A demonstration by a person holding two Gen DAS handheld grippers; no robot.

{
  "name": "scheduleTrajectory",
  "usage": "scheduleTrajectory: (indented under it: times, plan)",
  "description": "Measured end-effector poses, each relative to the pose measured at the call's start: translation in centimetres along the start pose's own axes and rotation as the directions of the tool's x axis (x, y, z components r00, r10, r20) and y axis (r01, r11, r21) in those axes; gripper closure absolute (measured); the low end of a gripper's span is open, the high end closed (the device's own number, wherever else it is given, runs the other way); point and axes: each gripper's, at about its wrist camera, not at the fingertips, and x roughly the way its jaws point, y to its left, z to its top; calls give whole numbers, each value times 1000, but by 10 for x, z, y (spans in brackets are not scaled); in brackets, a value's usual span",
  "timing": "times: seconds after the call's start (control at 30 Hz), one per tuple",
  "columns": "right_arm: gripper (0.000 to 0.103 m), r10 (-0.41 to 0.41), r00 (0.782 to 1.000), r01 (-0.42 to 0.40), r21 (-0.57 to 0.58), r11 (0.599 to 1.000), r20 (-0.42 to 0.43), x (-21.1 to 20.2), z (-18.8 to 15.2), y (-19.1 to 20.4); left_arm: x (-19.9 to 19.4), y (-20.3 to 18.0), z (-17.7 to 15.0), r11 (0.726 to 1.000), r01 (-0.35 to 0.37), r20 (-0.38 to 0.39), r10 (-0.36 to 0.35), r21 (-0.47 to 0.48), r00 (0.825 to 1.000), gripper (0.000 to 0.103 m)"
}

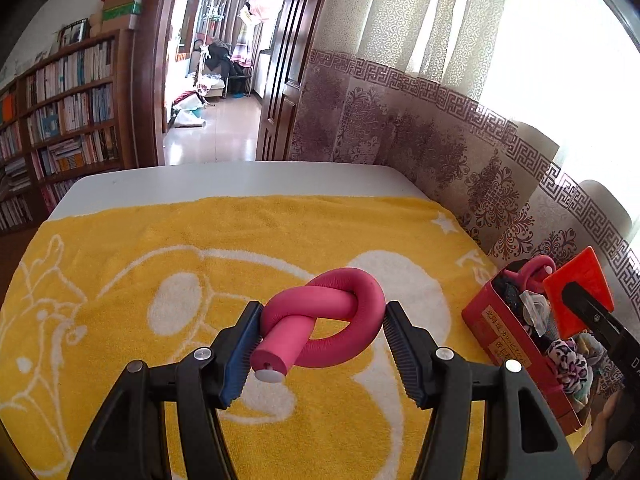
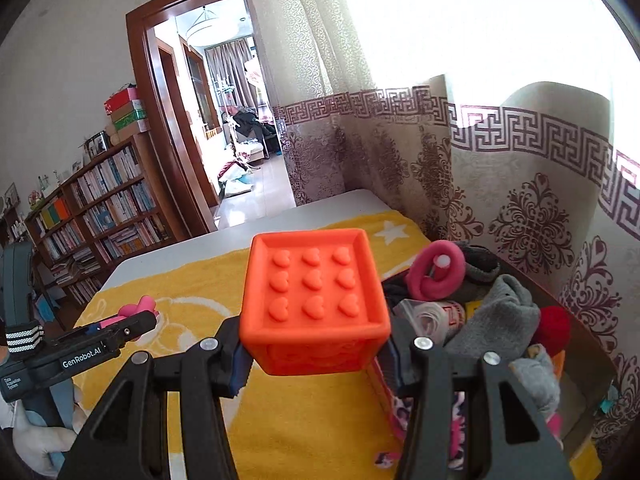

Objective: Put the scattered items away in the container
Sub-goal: 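Lower the knotted curler into the tin with left tool while right tool lowers the orange block in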

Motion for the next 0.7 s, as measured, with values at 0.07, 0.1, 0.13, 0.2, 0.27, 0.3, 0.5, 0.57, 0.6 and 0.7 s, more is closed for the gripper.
scheduleTrajectory:
  times: [0.07,0.1,0.13,0.2,0.27,0.3,0.5,0.57,0.6,0.7]
  plan:
    - [47,-50,999,50,13,999,20,-19,-4,-25,1,-23,-1,999,30,-6,-30,32,1000,40]
    - [47,-78,996,77,18,997,31,-29,-6,-39,3,-35,-1,998,44,-9,-43,48,999,40]
    - [47,-106,994,105,22,994,41,-39,-9,-50,4,-47,-1,996,59,-13,-58,65,998,40]
    - [47,-158,986,157,24,987,55,-54,-14,-70,6,-69,-2,992,90,-21,-88,94,996,40]
    - [47,-202,978,201,22,979,59,-64,-17,-88,10,-92,-2,986,116,-32,-113,121,993,40]
    - [47,-217,975,216,21,976,57,-66,-19,-95,12,-104,-1,982,128,-37,-124,136,992,40]
    - [47,-236,971,235,27,972,30,-68,-29,-117,22,-161,7,961,194,-58,-186,200,981,40]
    - [47,-232,972,232,17,973,32,-68,-31,-116,27,-176,9,953,217,-68,-207,213,976,40]
    - [47,-231,972,231,11,973,34,-68,-32,-116,29,-183,10,948,232,-73,-222,216,972,40]
    - [47,-230,972,231,0,973,36,-68,-34,-117,41,-205,12,934,271,-104,-253,232,962,40]
